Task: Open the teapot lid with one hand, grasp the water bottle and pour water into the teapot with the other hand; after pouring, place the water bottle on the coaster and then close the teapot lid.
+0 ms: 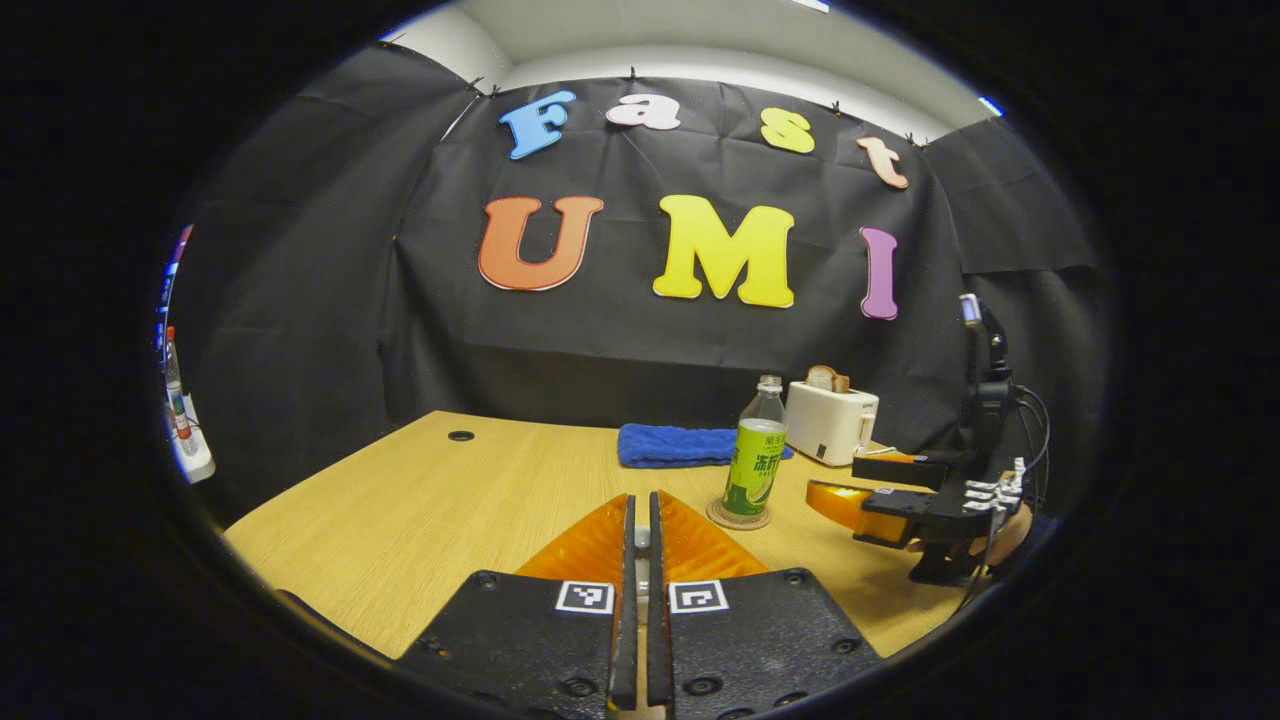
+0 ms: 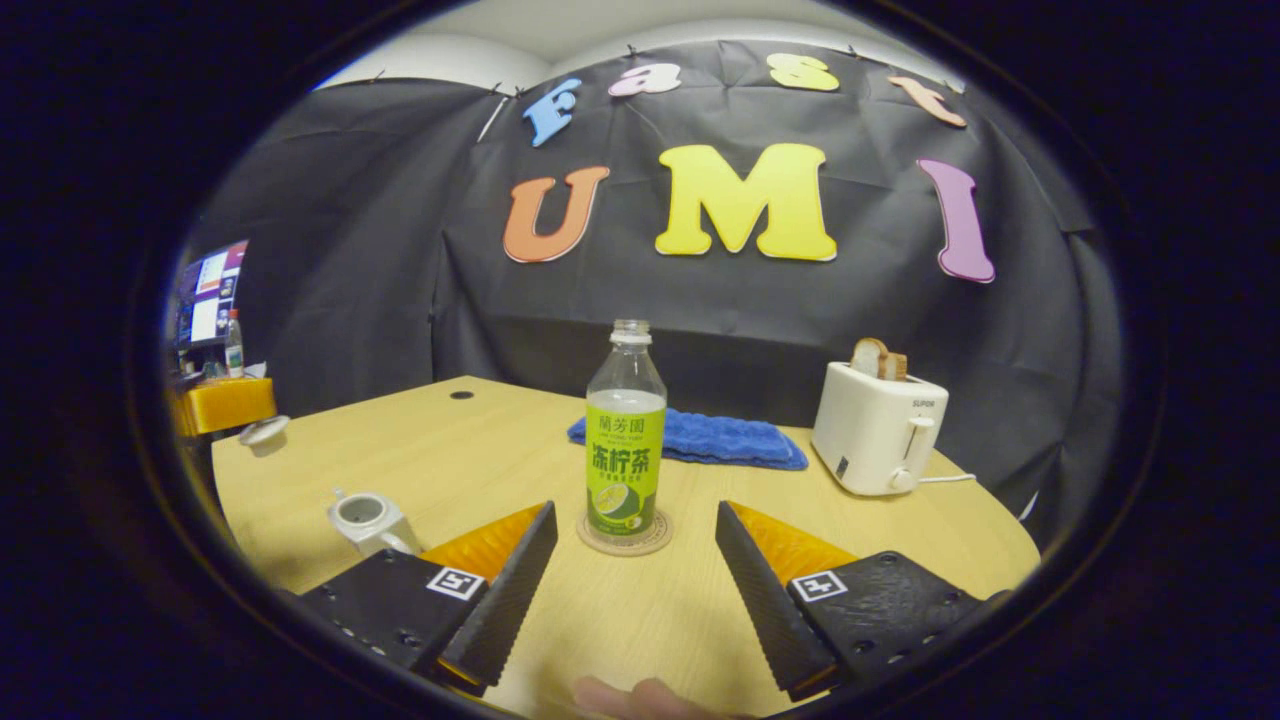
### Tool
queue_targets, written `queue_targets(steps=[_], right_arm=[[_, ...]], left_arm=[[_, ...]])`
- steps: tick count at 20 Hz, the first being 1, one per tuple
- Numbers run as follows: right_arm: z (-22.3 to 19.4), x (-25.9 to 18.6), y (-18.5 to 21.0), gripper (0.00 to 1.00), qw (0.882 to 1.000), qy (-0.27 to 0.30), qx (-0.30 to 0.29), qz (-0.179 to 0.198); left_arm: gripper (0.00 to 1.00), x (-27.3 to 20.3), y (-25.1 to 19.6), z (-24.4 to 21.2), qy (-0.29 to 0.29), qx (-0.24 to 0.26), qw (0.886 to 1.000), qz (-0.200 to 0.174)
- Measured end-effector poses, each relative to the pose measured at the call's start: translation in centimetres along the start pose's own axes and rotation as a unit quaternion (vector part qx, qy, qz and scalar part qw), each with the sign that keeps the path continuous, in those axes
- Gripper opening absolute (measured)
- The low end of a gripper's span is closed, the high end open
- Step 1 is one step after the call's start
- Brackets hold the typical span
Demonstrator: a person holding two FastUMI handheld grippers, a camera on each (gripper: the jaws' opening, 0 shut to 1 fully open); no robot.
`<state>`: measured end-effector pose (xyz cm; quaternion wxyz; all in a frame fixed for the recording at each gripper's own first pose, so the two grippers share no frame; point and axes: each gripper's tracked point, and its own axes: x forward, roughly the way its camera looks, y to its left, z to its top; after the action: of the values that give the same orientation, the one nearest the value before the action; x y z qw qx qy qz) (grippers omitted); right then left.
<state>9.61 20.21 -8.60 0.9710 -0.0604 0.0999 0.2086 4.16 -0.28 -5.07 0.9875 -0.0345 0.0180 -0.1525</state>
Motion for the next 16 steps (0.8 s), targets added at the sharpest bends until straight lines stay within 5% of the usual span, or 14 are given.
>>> queue_targets(steps=[7,16], right_arm=[[-0.6,-6.9,-0.5,0.95,0.998,-0.045,0.033,0.003],[-1.7,-8.8,-3.0,0.95,0.998,-0.052,0.045,-0.01]], left_arm=[[0.06,2.3,-0.5,-1.5,-0.005,0.021,1.0,0.003],[0.06,4.6,-0.8,-4.7,0.022,0.024,0.999,0.016]])
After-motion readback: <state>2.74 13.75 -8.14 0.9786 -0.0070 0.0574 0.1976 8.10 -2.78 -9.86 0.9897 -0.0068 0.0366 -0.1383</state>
